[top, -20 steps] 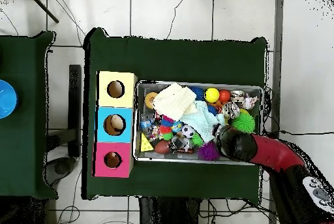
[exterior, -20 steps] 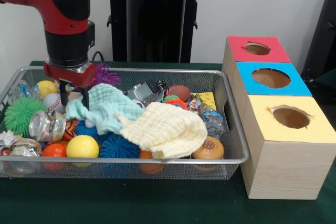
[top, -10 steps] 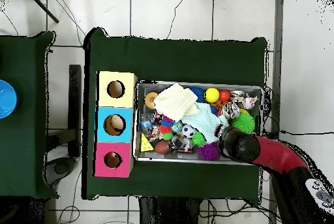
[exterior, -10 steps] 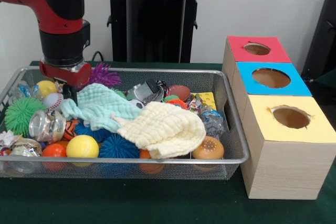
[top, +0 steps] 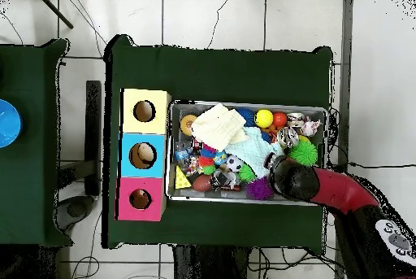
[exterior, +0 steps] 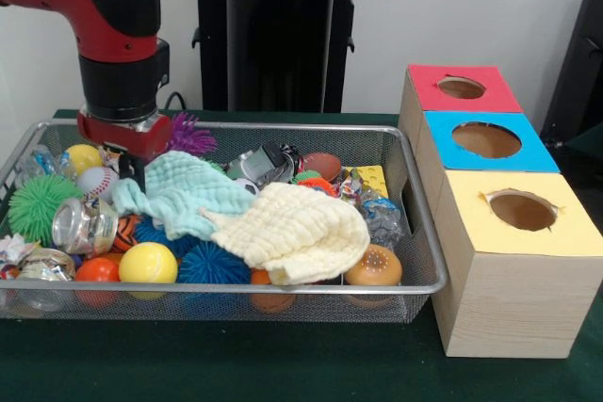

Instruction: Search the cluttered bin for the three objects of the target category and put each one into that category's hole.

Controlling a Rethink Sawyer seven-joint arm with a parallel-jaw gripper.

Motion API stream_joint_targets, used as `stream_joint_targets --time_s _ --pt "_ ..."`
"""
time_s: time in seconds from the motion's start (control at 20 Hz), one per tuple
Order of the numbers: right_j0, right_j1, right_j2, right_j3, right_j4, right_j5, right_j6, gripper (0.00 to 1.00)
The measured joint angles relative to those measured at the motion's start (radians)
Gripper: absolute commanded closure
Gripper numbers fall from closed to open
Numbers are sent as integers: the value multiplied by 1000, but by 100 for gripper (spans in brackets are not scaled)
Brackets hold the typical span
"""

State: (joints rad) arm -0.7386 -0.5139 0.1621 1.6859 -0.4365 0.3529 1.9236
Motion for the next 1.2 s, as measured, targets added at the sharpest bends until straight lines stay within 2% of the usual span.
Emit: stream_joint_targets --time_s 0.25,0.35,0.6,0.75,1.0,1.2 --pt "23 -40 -1 32 9 -4 0 100" --pt "45 -85 -1 63 33 -2 0 100" --pt "92 -182 -2 127 110 22 0 100" --pt "146 -268 -7 176 183 59 0 100" --pt "213 -341 -24 213 254 94 0 100" --pt "252 -369 -39 225 293 108 0 100"
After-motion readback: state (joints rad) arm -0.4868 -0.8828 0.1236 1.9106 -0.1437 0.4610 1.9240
